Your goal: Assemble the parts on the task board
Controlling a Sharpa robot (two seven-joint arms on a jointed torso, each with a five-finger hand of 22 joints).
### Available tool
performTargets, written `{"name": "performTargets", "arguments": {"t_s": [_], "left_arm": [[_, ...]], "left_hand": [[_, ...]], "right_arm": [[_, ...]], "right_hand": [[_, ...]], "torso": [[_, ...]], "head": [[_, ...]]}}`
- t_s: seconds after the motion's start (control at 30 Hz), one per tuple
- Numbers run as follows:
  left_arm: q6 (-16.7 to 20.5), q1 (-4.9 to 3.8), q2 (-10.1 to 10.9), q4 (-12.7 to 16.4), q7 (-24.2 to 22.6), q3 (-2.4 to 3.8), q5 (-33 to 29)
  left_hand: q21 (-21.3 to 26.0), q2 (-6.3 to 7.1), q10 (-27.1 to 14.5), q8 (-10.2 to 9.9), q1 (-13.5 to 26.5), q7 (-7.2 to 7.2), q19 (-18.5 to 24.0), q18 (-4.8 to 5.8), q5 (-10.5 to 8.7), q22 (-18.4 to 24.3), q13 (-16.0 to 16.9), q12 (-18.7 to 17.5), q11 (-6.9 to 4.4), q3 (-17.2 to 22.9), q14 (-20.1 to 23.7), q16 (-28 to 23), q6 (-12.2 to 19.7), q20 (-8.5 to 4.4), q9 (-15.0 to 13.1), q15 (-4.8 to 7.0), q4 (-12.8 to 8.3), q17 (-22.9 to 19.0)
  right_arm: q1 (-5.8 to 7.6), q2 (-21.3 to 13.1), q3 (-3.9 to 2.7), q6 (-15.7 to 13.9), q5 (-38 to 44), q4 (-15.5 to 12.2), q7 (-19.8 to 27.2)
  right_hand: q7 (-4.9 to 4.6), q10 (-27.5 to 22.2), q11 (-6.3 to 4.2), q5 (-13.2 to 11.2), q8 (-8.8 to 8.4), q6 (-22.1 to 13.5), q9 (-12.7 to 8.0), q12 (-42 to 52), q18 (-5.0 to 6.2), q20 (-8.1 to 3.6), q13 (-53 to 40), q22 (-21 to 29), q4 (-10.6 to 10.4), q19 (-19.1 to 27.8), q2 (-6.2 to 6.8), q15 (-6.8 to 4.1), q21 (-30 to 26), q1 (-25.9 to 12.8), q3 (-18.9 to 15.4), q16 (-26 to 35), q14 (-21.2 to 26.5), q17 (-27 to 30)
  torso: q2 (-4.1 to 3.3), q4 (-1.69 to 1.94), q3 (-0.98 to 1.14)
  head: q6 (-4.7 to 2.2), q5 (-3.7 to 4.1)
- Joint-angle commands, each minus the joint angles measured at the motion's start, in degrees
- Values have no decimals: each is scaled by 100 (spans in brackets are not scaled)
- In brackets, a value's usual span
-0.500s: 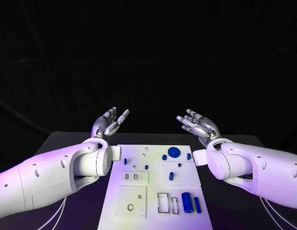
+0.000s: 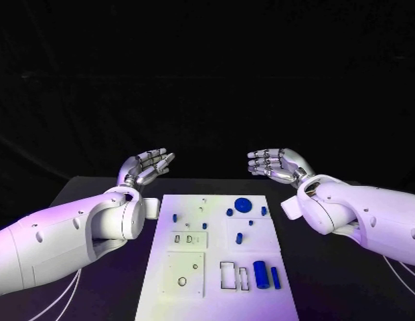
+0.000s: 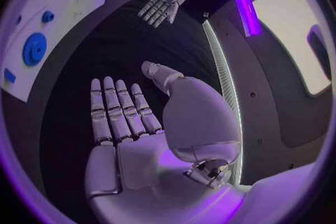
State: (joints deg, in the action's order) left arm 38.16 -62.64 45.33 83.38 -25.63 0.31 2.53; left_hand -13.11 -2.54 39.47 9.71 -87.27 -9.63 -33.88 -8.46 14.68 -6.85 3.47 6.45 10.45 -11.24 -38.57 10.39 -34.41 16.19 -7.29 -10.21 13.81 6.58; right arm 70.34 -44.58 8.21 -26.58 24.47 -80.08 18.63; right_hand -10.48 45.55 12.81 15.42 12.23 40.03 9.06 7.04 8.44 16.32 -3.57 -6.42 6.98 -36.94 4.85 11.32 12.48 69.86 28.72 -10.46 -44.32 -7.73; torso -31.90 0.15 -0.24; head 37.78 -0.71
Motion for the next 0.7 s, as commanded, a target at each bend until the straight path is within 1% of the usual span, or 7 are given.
{"name": "performTargets", "arguments": {"t_s": [0.03, 0.13, 0.27, 0.33, 0.53, 0.63, 0.7], "left_arm": [[-451, -8, 7, 69, 77, 2, 294], [-519, -15, 83, 148, 86, 2, 362], [-636, -39, 232, 354, 112, 3, 439], [-725, -52, 345, 538, 126, 4, 535], [-903, -85, 615, 992, 171, 6, 621], [-931, -99, 737, 1216, 187, 10, 561], [-952, -105, 791, 1339, 192, 14, 521]], "left_hand": [[-467, -94, 1604, 523, -586, -269, -1168, -212, 185, -88, 71, 247, -51, -148, -1453, 449, -1280, -147, -299, 185, -182, 332], [-464, -106, 1813, 540, -667, -212, -1335, -210, 185, -54, 66, 206, -99, -188, -1657, 482, -1408, -207, -332, 251, -171, 425], [-450, -107, 1959, 546, -696, -181, -1440, -205, 162, -23, 65, 160, -115, -252, -1743, 470, -1498, -238, -366, 275, -122, 493], [-431, -93, 1992, 535, -669, -183, -1455, -199, 159, -7, 63, 135, -100, -301, -1740, 448, -1505, -239, -377, 269, -84, 513], [-374, -86, 2003, 487, -569, -208, -1485, -192, 137, 43, 56, 33, -70, -450, -1710, 375, -1476, -227, -404, 246, 28, 565], [-339, -101, 1978, 465, -565, -220, -1484, -187, 128, 70, 52, -26, -53, -504, -1651, 315, -1455, -215, -421, 225, 48, 581], [-319, -111, 1965, 459, -576, -228, -1479, -183, 122, 85, 51, -55, -48, -527, -1600, 274, -1452, -207, -433, 212, 50, 584]], "right_arm": [[30, 4, 1, -216, 1737, -55, -375], [84, -31, 1, -172, 2189, -107, -547], [177, -93, 0, -14, 2904, -223, -842], [236, -130, -2, 143, 3417, -296, -1067], [350, -168, -8, 604, 4648, -440, -1616], [397, -167, -11, 802, 5255, -527, -1877], [420, -158, -13, 902, 5588, -573, -2017]], "right_hand": [[-269, 1189, -229, -65, 308, 993, 229, 62, 210, -86, -38, -57, 254, -966, 138, -243, 265, 89, 211, -223, -1058, -220], [-231, 1337, -271, -74, 323, 1067, 286, 13, 210, -145, -38, -73, 275, -1154, 188, -295, 325, 50, 219, -244, -1201, -294], [-180, 1527, -327, -95, 340, 1158, 395, -78, 201, -258, -44, -146, 305, -1488, 256, -384, 497, 13, 181, -276, -1415, -443], [-143, 1649, -371, -51, 357, 1217, 461, -103, 201, -316, -57, -188, 310, -1623, 312, -442, 582, -21, 126, -328, -1580, -548], [-73, 1868, -457, 38, 374, 1303, 600, -163, 201, -451, -90, -306, 301, -1910, 427, -578, 800, -91, -7, -482, -1964, -828], [-21, 2011, -524, 17, 374, 1366, 703, -203, 196, -564, -130, -428, 284, -2126, 508, -686, 1005, -122, -79, -632, -2262, -1097], [-22, 1995, -522, 20, 364, 1364, 716, -229, 190, -575, -131, -444, 282, -2136, 535, -690, 1026, -131, -95, -645, -2278, -1142]], "torso": [[-80, 36, 20], [-120, 43, 28], [-245, 69, 44], [-318, 96, 63], [-469, 150, 90], [-565, 180, 110], [-621, 204, 118]], "head": [[31, 13], [33, 27], [16, 62], [19, 80], [35, 130], [9, 166], [4, 189]]}}
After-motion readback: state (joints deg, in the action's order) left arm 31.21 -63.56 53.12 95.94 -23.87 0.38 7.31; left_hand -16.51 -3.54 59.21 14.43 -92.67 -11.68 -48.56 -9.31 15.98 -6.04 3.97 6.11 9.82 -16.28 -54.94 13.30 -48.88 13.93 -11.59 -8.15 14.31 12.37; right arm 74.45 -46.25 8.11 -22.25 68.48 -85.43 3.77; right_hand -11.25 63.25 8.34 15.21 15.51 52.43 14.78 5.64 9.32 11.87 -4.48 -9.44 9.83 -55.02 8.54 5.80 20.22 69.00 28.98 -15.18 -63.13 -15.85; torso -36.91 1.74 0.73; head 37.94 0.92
